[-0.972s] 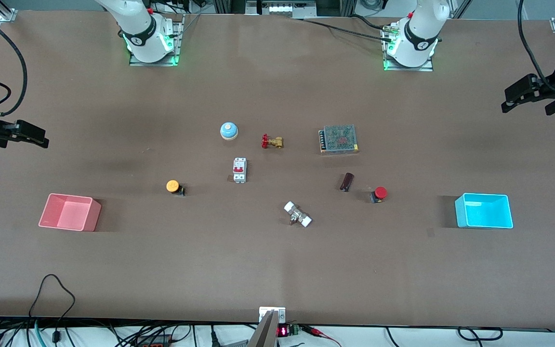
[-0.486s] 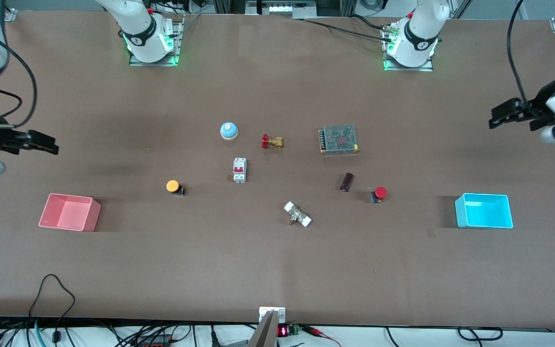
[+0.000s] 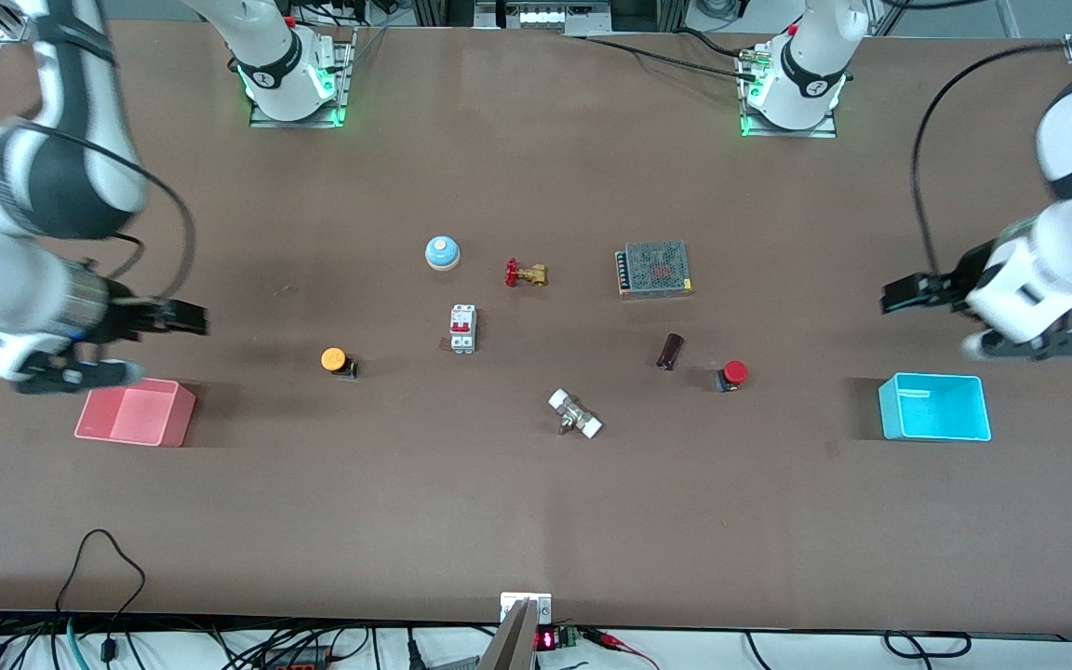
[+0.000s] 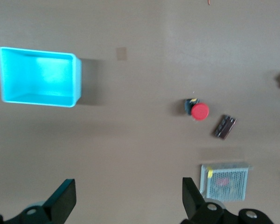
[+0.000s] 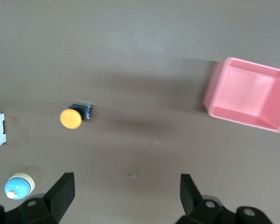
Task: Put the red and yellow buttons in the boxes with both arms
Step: 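Move the right gripper to yellow button while the left gripper reaches red button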
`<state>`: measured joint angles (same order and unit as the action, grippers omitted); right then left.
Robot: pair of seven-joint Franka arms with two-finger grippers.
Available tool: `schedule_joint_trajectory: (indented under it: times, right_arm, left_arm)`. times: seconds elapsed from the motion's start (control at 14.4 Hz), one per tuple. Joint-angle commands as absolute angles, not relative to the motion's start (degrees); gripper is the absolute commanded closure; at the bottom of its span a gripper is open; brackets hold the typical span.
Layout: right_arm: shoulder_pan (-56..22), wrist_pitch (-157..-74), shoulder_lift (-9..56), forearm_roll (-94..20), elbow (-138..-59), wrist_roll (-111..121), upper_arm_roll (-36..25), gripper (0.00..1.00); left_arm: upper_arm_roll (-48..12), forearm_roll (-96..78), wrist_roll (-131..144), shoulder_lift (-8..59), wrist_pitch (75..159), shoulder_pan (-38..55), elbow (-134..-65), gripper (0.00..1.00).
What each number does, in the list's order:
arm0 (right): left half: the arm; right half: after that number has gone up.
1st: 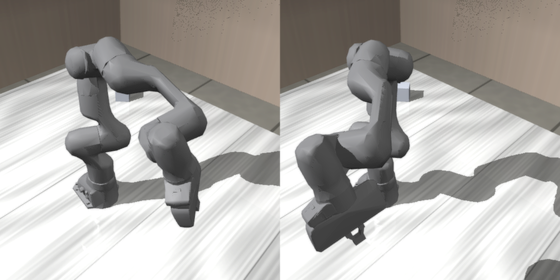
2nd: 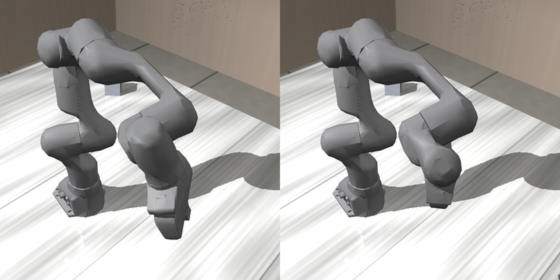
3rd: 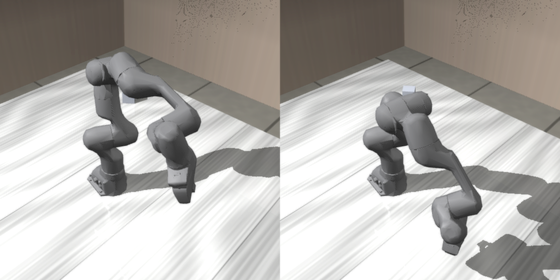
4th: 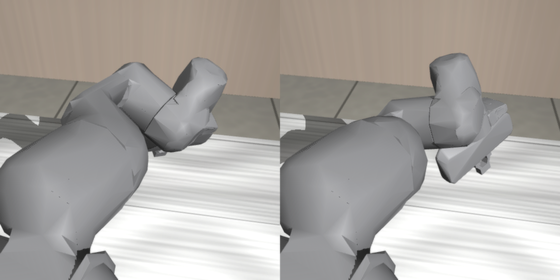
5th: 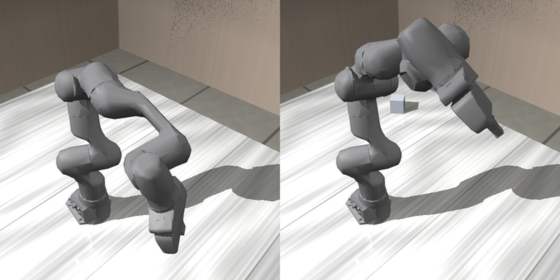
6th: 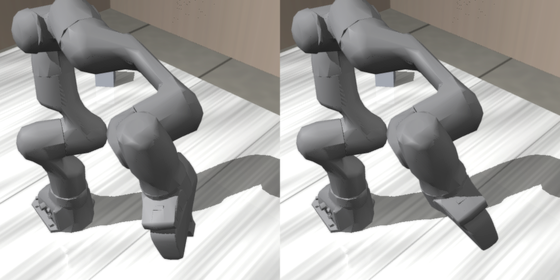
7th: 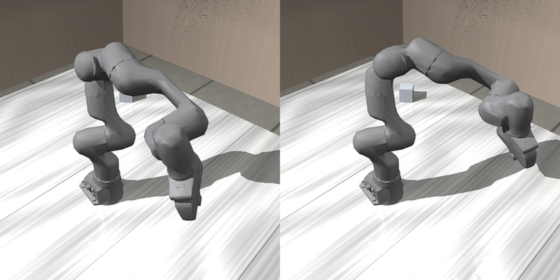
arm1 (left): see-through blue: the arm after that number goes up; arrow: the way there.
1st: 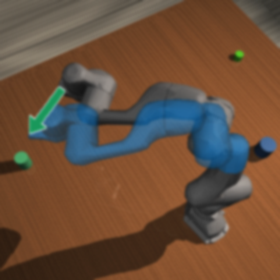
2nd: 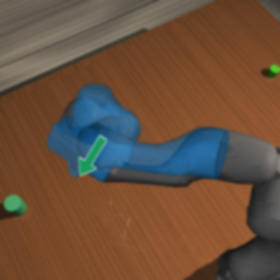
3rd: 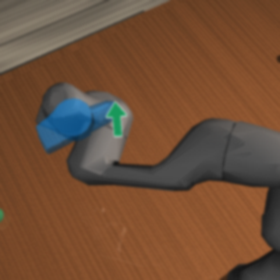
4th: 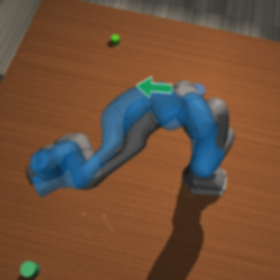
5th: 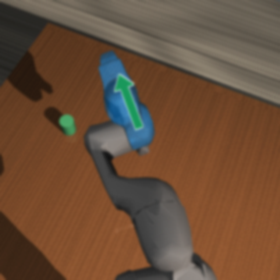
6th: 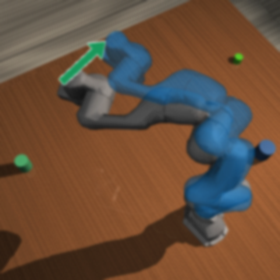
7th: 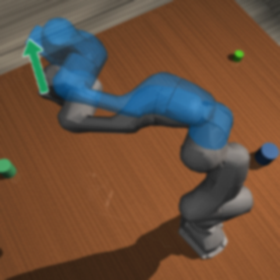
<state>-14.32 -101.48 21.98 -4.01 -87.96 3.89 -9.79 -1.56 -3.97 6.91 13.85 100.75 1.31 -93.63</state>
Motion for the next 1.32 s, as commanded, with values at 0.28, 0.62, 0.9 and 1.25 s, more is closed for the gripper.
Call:
schedule_joint_trajectory:
  times: [0.28,0.62,0.9,1.25]
  right_arm:
    - [-19.42,-105.99,28.82,-8.33,-87.8,-2.61,-10.2,0.0]
    - [-23.28,-112.23,34.36,-9.93,-88.41,-8.33,-10.28,0.0]
    - [-24.43,-114.6,35.07,-9.49,-91.83,-9.76,-10.37,0.0]
    - [-25.92,-122.33,35.16,-9.32,-98.6,-12.04,-10.28,0.0]
  left_arm:
    - [-1.49,-5.1,20.99,24.68,113.18,8.25,-93.25,0.0]
    - [-1.49,-5.1,23.11,29.88,120.4,10.72,-95.18,0.0]
    - [-1.58,-5.1,24.26,30.58,128.83,12.48,-101.07,0.0]
    - [-1.58,-5.1,24.52,30.76,130.86,13.88,-103.79,0.0]
